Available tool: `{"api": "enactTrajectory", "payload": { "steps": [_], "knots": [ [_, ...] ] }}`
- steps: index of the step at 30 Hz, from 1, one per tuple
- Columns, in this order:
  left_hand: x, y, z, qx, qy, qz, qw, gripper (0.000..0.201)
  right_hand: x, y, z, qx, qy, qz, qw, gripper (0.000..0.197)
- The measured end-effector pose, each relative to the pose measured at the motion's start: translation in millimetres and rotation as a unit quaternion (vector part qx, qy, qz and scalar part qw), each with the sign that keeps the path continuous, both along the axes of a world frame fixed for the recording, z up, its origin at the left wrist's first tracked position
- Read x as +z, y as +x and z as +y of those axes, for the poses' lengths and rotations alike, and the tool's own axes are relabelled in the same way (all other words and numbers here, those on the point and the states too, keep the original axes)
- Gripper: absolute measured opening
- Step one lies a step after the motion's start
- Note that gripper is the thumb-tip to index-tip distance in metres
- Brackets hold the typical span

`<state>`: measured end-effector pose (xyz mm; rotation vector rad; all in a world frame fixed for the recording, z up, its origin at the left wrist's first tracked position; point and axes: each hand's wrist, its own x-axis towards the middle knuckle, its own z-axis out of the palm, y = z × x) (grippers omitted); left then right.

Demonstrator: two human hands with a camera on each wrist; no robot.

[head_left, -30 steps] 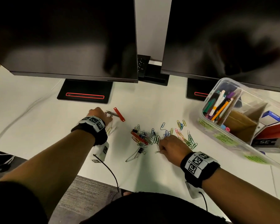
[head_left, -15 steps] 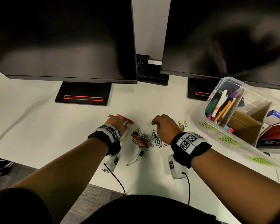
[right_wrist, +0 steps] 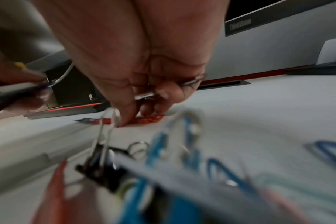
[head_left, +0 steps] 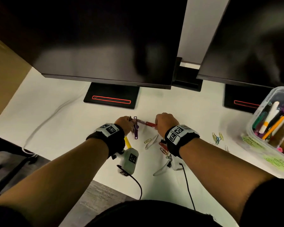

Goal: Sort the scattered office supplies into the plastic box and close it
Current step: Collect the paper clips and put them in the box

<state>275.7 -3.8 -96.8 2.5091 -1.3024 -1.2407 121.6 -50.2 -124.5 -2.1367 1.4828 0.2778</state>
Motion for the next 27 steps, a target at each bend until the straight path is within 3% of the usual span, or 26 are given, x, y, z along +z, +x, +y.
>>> {"api": "enactTrajectory", "payload": {
  "steps": [4,7,10,13,15,19,27],
  "knots": [
    [-2.6,17.1,0.7,0.056,0.004,0.04,0.998,0.035,2.3,4.0,-3.9,-0.002,-0.002,0.0,1.0,0.019],
    [0.5,24.6,0.4,0.05,0.002,0.027,0.998,0.027,8.8,7.3,-6.8,-0.038,0.003,-0.04,0.998,0.015],
    [6.6,26.6,3.9,0.055,0.013,0.017,0.998,0.038,15.5,17.2,-4.9,-0.04,-0.006,-0.08,0.996,0.018],
    [8.4,26.1,7.9,0.096,0.009,0.036,0.995,0.037,16.4,31.7,-0.5,0.001,-0.014,-0.089,0.996,0.025],
    [4.9,26.3,10.4,0.145,-0.001,0.089,0.985,0.032,12.0,38.0,1.8,0.032,-0.014,-0.078,0.996,0.025],
    [5.1,20.3,17.9,0.284,0.005,0.205,0.936,0.026,7.0,34.5,2.1,0.047,0.0,-0.049,0.998,0.026],
    [9.2,4.9,20.2,0.285,0.003,0.243,0.927,0.027,11.3,16.7,5.4,0.072,-0.013,0.021,0.997,0.021]
  ]
}}
